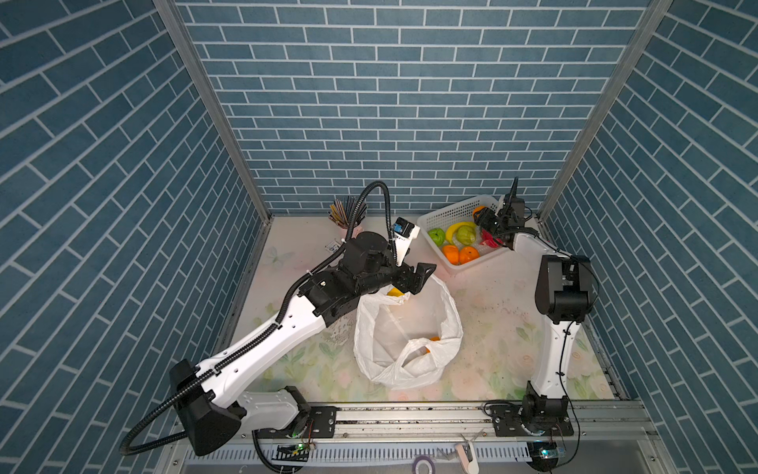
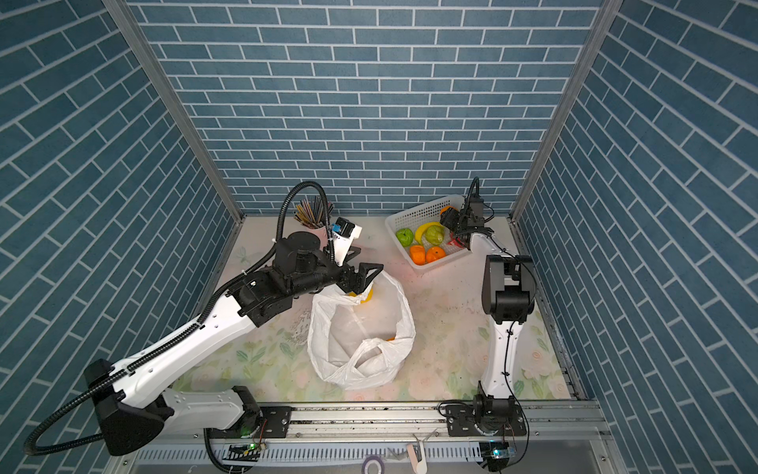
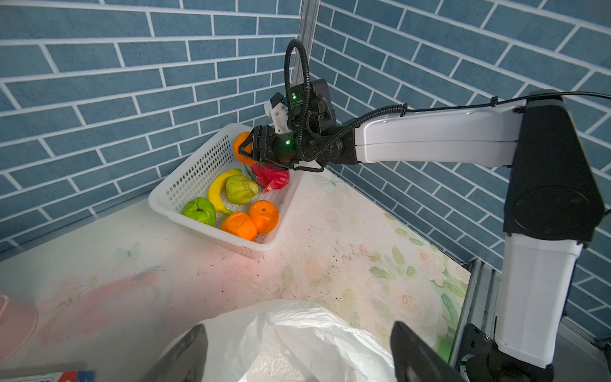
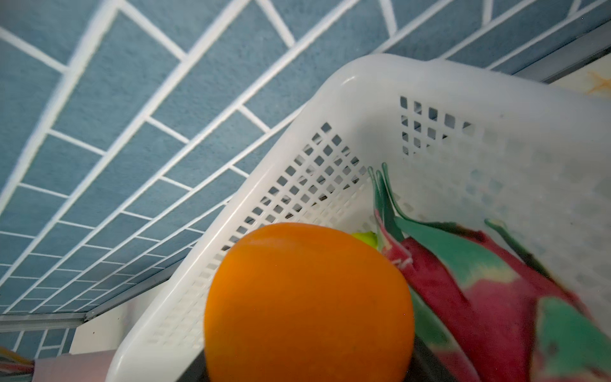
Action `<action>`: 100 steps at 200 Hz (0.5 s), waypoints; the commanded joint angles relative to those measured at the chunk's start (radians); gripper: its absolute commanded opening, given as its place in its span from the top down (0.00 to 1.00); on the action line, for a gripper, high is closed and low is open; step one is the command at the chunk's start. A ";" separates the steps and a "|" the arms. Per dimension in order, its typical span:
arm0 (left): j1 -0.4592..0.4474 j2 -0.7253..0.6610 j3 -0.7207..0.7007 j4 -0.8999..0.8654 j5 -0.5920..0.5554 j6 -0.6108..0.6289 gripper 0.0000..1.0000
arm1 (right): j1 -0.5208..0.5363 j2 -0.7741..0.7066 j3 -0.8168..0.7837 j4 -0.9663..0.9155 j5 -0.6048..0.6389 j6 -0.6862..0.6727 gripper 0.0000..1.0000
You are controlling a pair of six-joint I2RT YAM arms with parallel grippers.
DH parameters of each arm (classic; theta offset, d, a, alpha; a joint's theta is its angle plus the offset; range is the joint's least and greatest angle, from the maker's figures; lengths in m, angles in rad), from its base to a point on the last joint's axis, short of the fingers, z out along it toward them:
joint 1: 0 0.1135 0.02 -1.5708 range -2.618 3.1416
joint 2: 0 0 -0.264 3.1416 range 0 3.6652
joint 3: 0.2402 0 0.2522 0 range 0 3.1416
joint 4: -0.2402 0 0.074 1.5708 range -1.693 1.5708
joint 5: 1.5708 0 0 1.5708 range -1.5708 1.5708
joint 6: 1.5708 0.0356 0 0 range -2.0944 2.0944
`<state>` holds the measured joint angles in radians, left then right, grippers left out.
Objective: Untie the knot of the plastic bag and take out the fruit
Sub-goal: Place the fruit in the basket.
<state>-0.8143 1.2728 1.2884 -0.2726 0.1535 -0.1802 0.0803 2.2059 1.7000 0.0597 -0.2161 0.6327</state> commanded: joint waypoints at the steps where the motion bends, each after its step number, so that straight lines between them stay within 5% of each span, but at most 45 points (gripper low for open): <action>1: -0.006 0.006 0.029 -0.002 -0.026 0.031 0.13 | 0.003 0.065 0.097 -0.049 0.011 0.044 0.34; 52: -0.009 0.006 0.023 -0.009 -0.041 0.023 0.13 | 0.003 0.209 0.259 -0.125 -0.012 0.073 0.27; 100: -0.009 -0.005 0.017 -0.014 -0.051 0.017 0.13 | 0.003 0.186 0.266 -0.152 -0.012 0.053 0.20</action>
<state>-0.8169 1.2755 1.2942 -0.2790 0.1192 -0.1680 0.0937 2.3993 1.9652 -0.0383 -0.2375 0.6811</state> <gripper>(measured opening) 0.869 0.792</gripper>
